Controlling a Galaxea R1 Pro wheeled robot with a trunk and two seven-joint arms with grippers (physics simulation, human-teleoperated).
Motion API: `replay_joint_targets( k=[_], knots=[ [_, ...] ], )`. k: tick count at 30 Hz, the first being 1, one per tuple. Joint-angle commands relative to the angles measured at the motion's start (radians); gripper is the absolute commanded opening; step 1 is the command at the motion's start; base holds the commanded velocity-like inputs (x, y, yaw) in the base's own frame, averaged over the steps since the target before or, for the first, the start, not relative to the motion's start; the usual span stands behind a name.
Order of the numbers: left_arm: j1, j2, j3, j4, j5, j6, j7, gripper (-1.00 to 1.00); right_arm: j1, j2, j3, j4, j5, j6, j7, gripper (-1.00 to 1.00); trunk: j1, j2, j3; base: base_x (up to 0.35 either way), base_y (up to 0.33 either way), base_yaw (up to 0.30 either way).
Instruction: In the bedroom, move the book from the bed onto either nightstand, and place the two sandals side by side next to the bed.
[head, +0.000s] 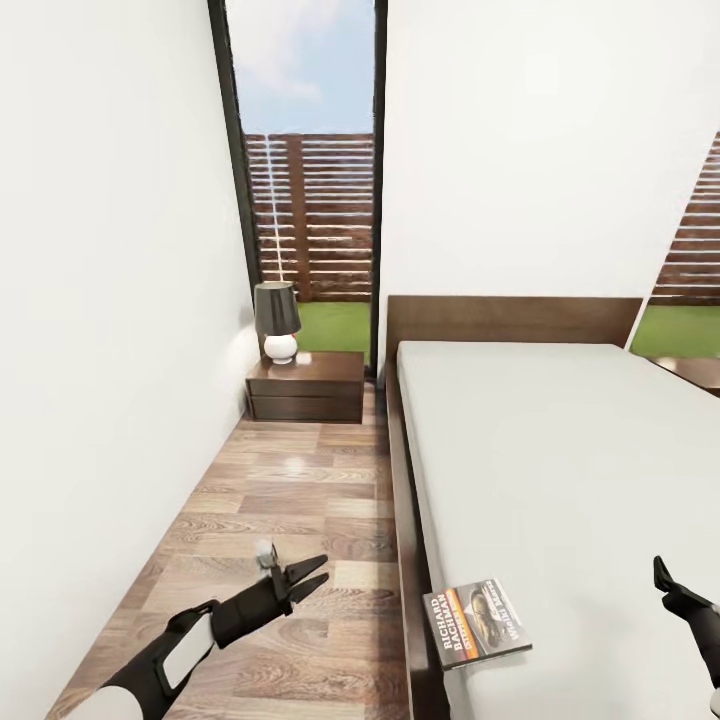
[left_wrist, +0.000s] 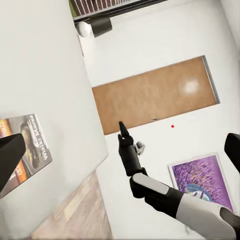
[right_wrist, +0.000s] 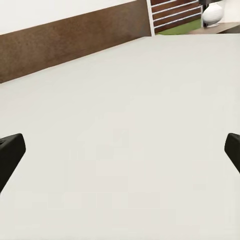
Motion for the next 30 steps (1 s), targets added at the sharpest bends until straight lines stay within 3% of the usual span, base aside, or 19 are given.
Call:
replay_joint_targets(
  k=[1, 4, 10, 15, 25, 30],
  knots=[
    [-0.001, 0.005, -0.006, 0.002, 0.007, 0.009, -0.004, 1.0, -0.001, 0.0, 0.007, 0.001, -0.011, -0.003, 0.005, 1.0, 0.0, -0.001, -0.001, 0.0, 0.0, 0.0],
    [-0.001, 0.029, -0.006, 0.005, 0.002, 0.007, -0.006, 1.0, -0.001, 0.0, 0.007, 0.0, -0.011, -0.003, 0.005, 1.0, 0.0, -0.001, -0.001, 0.0, 0.0, 0.0],
    [-0.001, 0.036, -0.005, 0.014, 0.002, 0.004, -0.003, 1.0, -0.001, 0.0, 0.007, 0.0, -0.011, -0.003, 0.005, 1.0, 0.0, -0.001, -0.001, 0.0, 0.0, 0.0],
    [-0.001, 0.037, -0.003, 0.077, 0.004, 0.004, -0.003, 1.0, -0.001, 0.0, 0.007, -0.001, -0.011, -0.003, 0.006, 1.0, 0.0, -0.001, -0.001, 0.0, 0.0, 0.0],
    [-0.001, -0.004, -0.012, 0.146, 0.003, 0.002, -0.002, 1.0, -0.001, 0.0, 0.007, -0.008, -0.011, -0.004, 0.006, 1.0, 0.0, -0.001, -0.001, 0.0, 0.0, 0.0],
    [-0.001, -0.018, -0.013, 0.16, 0.002, 0.001, 0.058, 1.0, -0.001, 0.0, 0.007, -0.008, -0.011, -0.004, 0.006, 1.0, 0.0, -0.001, -0.001, 0.0, 0.0, 0.0]
  ],
)
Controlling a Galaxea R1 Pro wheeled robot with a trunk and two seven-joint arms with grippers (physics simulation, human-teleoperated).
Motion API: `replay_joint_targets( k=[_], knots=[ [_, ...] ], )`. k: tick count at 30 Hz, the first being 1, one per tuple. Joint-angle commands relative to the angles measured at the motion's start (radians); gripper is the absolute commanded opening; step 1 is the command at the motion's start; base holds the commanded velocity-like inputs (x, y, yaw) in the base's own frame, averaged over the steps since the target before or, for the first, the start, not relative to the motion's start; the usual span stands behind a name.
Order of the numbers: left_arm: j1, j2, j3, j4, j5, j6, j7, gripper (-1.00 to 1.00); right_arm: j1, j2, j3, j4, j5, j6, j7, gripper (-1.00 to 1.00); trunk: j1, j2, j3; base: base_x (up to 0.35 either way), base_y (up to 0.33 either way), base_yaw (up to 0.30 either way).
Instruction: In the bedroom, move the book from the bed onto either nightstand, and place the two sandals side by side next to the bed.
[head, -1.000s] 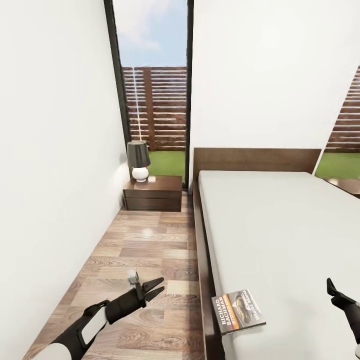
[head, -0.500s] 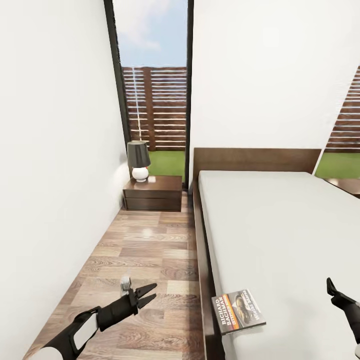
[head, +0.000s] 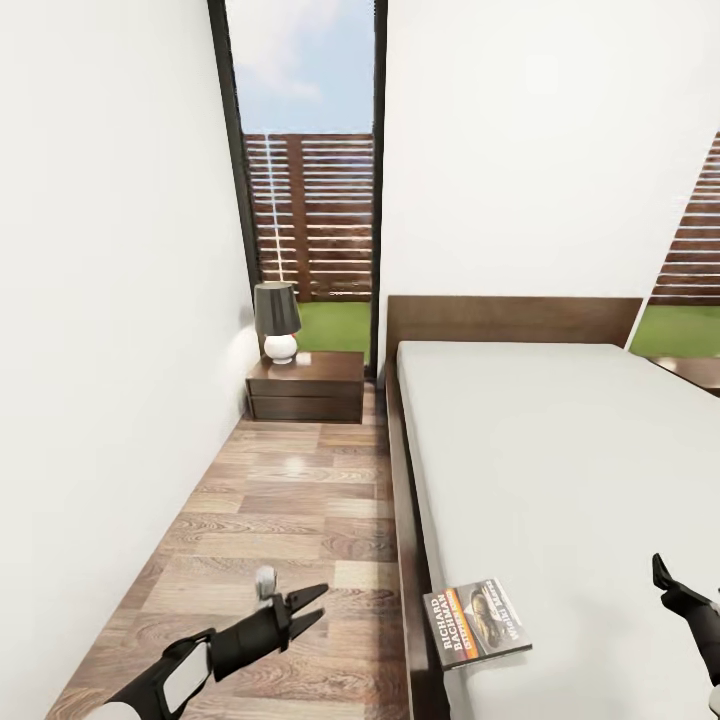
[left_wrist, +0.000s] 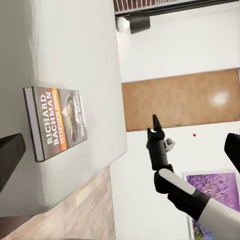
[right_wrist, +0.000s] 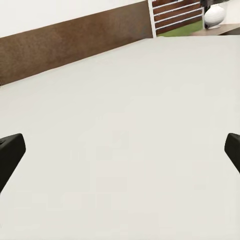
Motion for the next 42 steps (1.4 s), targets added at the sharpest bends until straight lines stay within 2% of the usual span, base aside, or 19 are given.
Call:
replay_joint_targets(
  k=[1, 3, 15, 28, 33, 42],
  knots=[
    [-0.001, 0.0, -0.006, 0.0, 0.009, 0.009, 0.019, 1.0, -0.001, 0.0, 0.007, 0.001, -0.011, -0.002, 0.006, 1.0, 0.0, -0.001, -0.001, 0.0, 0.0, 0.0],
    [-0.001, 0.0, -0.006, 0.001, 0.009, 0.009, 0.055, 1.0, -0.001, 0.0, 0.007, 0.001, -0.011, -0.002, 0.006, 1.0, 0.0, -0.001, -0.001, 0.0, 0.0, 0.0],
    [-0.001, -0.023, -0.009, 0.001, 0.009, 0.005, 0.179, 1.0, -0.001, 0.0, 0.007, 0.001, -0.011, -0.002, 0.006, 1.0, 0.0, -0.001, -0.001, 0.0, 0.0, 0.0],
    [-0.001, -0.024, -0.007, 0.0, 0.008, -0.005, 0.192, 1.0, -0.001, 0.0, 0.007, 0.001, -0.011, -0.002, 0.006, 1.0, 0.0, -0.001, -0.001, 0.0, 0.0, 0.0],
    [-0.001, -0.024, -0.007, 0.0, 0.008, -0.031, 0.192, 1.0, -0.001, 0.0, 0.007, 0.001, -0.011, -0.002, 0.006, 1.0, 0.0, -0.001, -0.001, 0.0, -0.01, 0.0],
    [-0.001, -0.024, -0.008, 0.0, 0.008, -0.037, 0.193, 1.0, -0.001, 0.0, 0.007, 0.001, -0.011, -0.002, 0.006, 1.0, 0.0, -0.001, -0.001, 0.015, -0.152, 0.0]
  ],
)
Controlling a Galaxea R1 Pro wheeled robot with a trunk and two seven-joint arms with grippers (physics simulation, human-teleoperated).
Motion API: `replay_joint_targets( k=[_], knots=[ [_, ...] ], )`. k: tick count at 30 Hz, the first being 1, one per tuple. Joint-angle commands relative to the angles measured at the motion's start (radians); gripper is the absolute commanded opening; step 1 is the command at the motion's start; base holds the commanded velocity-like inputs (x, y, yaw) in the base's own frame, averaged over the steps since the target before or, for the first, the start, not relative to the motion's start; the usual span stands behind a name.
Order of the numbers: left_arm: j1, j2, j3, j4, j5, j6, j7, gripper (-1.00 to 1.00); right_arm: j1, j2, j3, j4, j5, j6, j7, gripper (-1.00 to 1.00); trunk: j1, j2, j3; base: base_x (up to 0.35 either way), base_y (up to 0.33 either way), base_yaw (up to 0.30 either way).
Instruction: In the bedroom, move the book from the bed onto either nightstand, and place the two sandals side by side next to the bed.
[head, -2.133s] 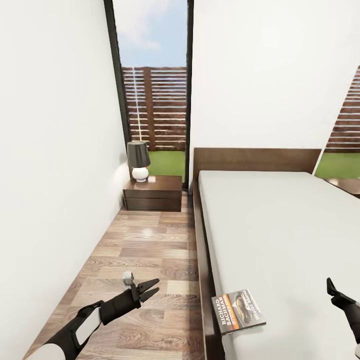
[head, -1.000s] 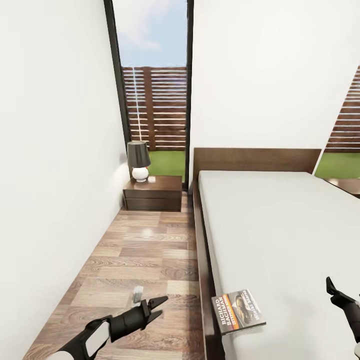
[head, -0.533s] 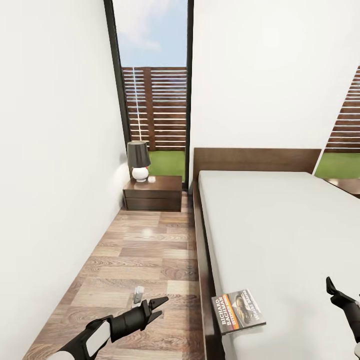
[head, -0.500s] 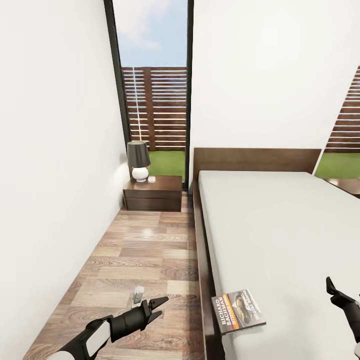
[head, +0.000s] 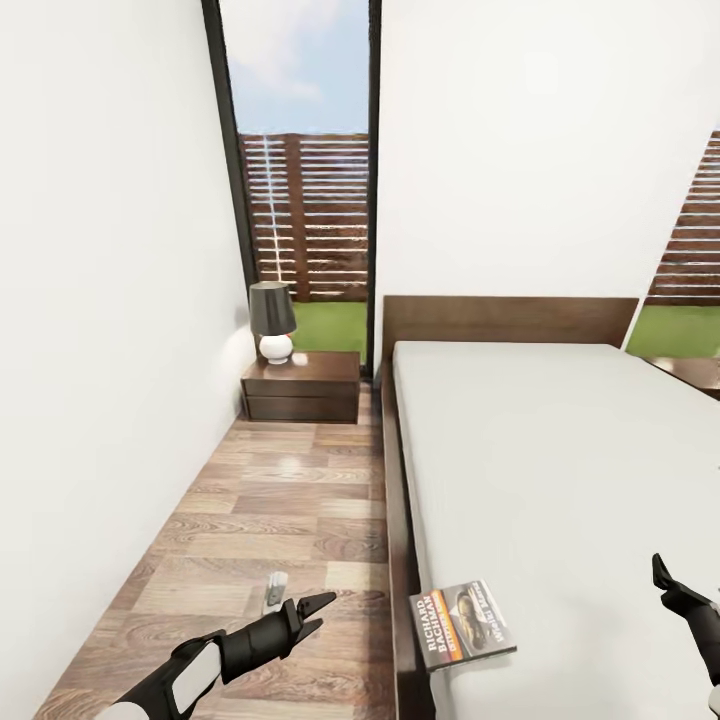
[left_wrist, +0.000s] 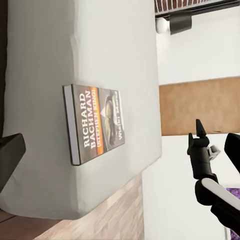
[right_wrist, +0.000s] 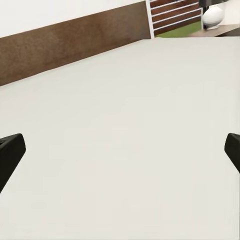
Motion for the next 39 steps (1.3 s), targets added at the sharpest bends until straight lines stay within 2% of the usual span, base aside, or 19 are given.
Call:
replay_joint_targets(
  k=[1, 13, 19, 39],
  knots=[
    [-0.001, 0.001, -0.006, 0.0, 0.01, 0.008, -0.001, 1.0, -0.001, 0.0, 0.007, 0.001, -0.011, -0.002, 0.006, 1.0, 0.0, 0.0, -0.001, 0.01, -0.055, 0.0],
    [-0.001, -0.001, -0.007, 0.0, 0.01, 0.008, -0.001, 1.0, -0.001, 0.0, 0.007, 0.001, -0.011, -0.002, 0.006, 1.0, 0.0, 0.0, -0.001, -0.006, -0.014, 0.0],
    [-0.001, -0.012, -0.006, 0.0, 0.01, 0.008, -0.001, 1.0, -0.001, 0.0, 0.007, 0.001, -0.01, -0.002, 0.006, 1.0, 0.0, 0.0, -0.001, -0.167, -0.125, 0.0],
    [-0.001, -0.013, -0.006, 0.0, 0.01, -0.004, -0.001, 1.0, -0.001, 0.0, 0.007, 0.0, -0.011, -0.002, 0.006, 1.0, 0.0, 0.0, -0.001, -0.022, -0.019, 0.0]
  ],
)
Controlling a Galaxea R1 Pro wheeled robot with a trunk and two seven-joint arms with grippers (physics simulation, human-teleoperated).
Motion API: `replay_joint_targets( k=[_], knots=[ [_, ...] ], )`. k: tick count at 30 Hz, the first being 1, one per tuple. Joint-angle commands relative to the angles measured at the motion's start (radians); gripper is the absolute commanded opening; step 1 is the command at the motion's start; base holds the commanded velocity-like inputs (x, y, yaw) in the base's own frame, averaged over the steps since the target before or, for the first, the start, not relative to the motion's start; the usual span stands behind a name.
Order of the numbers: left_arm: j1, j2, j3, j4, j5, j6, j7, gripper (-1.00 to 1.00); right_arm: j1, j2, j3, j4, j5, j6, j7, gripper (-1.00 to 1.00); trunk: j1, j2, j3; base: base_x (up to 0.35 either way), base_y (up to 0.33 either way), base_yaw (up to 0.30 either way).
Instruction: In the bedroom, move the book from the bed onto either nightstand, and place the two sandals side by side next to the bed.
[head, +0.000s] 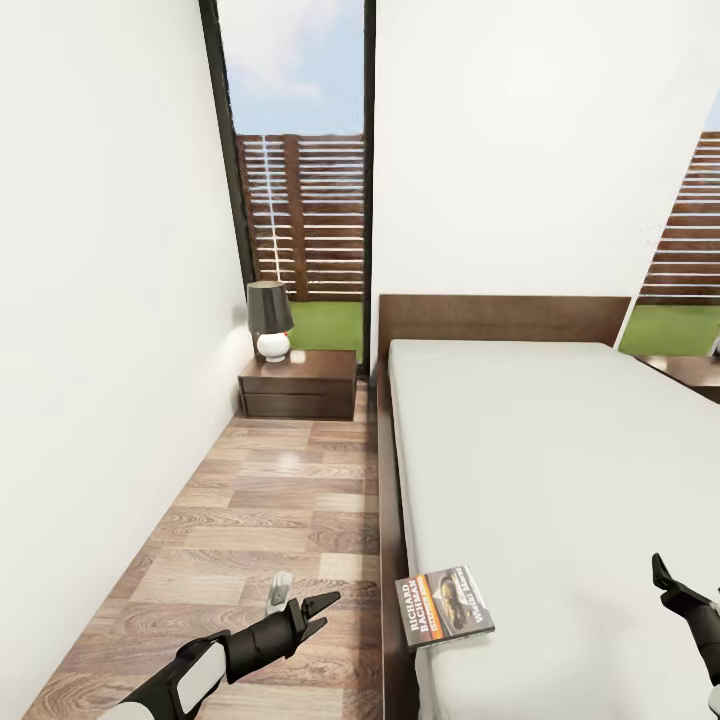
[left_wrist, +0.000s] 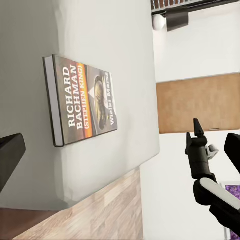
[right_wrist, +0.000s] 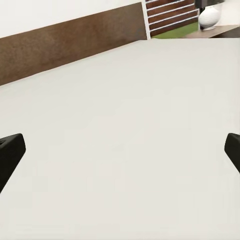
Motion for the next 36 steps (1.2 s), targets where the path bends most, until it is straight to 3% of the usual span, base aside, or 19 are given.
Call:
replay_joint_targets(
  k=[1, 15, 20, 23, 32, 36],
  knots=[
    [-0.001, 0.001, -0.005, 0.0, 0.01, 0.007, -0.001, 1.0, -0.001, 0.0, 0.007, 0.001, -0.011, -0.002, 0.006, 1.0, 0.0, 0.0, -0.001, 0.0, 0.0, 0.0],
    [-0.001, 0.001, -0.005, -0.002, 0.01, 0.001, -0.002, 1.0, -0.001, 0.0, 0.007, 0.001, -0.011, -0.002, 0.006, 1.0, 0.05, -0.091, -0.042, 0.0, 0.0, 0.0],
    [-0.001, 0.001, -0.005, -0.002, 0.01, 0.0, -0.002, 1.0, -0.001, 0.0, 0.007, -0.004, -0.011, -0.004, 0.008, 1.0, 0.05, -0.091, -0.042, 0.0, 0.0, 0.0],
    [-0.001, 0.001, -0.006, -0.002, 0.01, 0.0, -0.002, 1.0, -0.001, 0.0, 0.002, -0.07, -0.01, -0.044, 0.002, 1.0, 0.05, -0.091, -0.042, 0.0, 0.0, 0.0],
    [-0.001, 0.001, -0.007, -0.002, 0.01, 0.0, -0.002, 1.0, -0.005, -0.002, -0.01, -0.314, -0.009, -0.057, -0.006, 1.0, 0.05, -0.091, -0.042, 0.0, 0.0, 0.0],
    [-0.001, 0.001, -0.007, -0.002, 0.01, 0.0, -0.002, 1.0, -0.009, -0.001, -0.01, -0.349, 0.002, -0.058, -0.007, 1.0, 0.05, -0.091, -0.042, 0.0, 0.0, 0.0]
  ],
)
